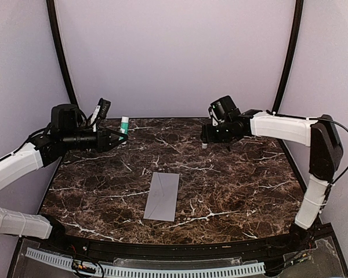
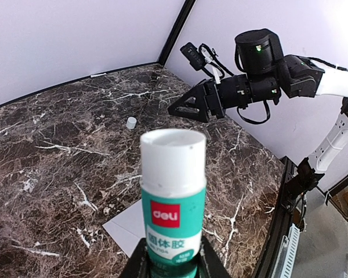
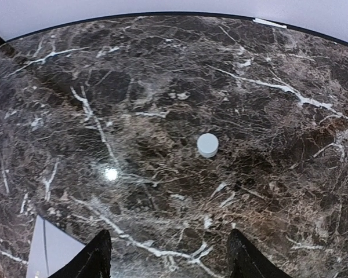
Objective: Place the letter into the envelope and seal it
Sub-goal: Close the solid glue cap on the solid glue.
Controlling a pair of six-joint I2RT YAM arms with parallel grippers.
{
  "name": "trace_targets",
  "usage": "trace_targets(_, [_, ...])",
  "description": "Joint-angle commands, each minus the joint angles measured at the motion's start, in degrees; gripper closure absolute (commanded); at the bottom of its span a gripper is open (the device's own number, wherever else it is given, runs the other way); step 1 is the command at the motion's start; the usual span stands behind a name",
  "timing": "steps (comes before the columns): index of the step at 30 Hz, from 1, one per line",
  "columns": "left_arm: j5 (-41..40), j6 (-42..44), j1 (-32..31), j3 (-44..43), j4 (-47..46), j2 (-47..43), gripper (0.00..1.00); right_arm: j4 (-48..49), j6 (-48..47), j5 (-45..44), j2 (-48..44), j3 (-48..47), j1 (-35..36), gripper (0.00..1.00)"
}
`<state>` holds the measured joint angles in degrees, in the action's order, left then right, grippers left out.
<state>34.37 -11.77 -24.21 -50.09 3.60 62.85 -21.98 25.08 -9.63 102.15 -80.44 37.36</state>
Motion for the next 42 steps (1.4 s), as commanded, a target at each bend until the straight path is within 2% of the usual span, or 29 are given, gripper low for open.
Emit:
trace_targets(1, [-3.14, 0.48, 0.3, 1.18, 1.3, -2.53, 1.0, -0.36, -2.77, -0.09, 5.23, -4.96, -3.36, 0.37])
trace_targets(5, [-4.82, 1.04, 0.3, 1.22, 1.84, -3.91, 1.0, -0.27, -4.16, -0.57, 10.24, -8.23, -4.41, 0.42])
trace_targets(10, [-5.6, 1.47, 0.3, 1.05, 2.49, -4.17, 1.0, -0.89, -4.73, -1.14, 16.06, -12.46, -4.71, 0.44])
trace_targets(14, [-4.09, 0.97, 0.3, 1.58, 1.61, -4.58, 1.0, -1.29, -4.88, -1.14, 19.9, -15.34, -4.76, 0.49])
trace_targets(23, [-2.57, 0.37, 0.3, 2.05, 0.77, -5.28, 1.0, -2.93, -4.68, -3.79, 26.62, -21.28, -4.83, 0.53])
trace_targets(33, [-1.04, -0.23, 0.3, 2.43, 0.0, -5.46, 1.0, -3.88, -3.57, -6.1, 30.17, -24.48, -4.84, 0.57])
trace_targets(42, [-0.37, -0.45, 0.3, 2.45, -0.23, -5.52, 1.0, -4.74, -3.11, -6.02, 32.18, -26.68, -4.93, 0.64])
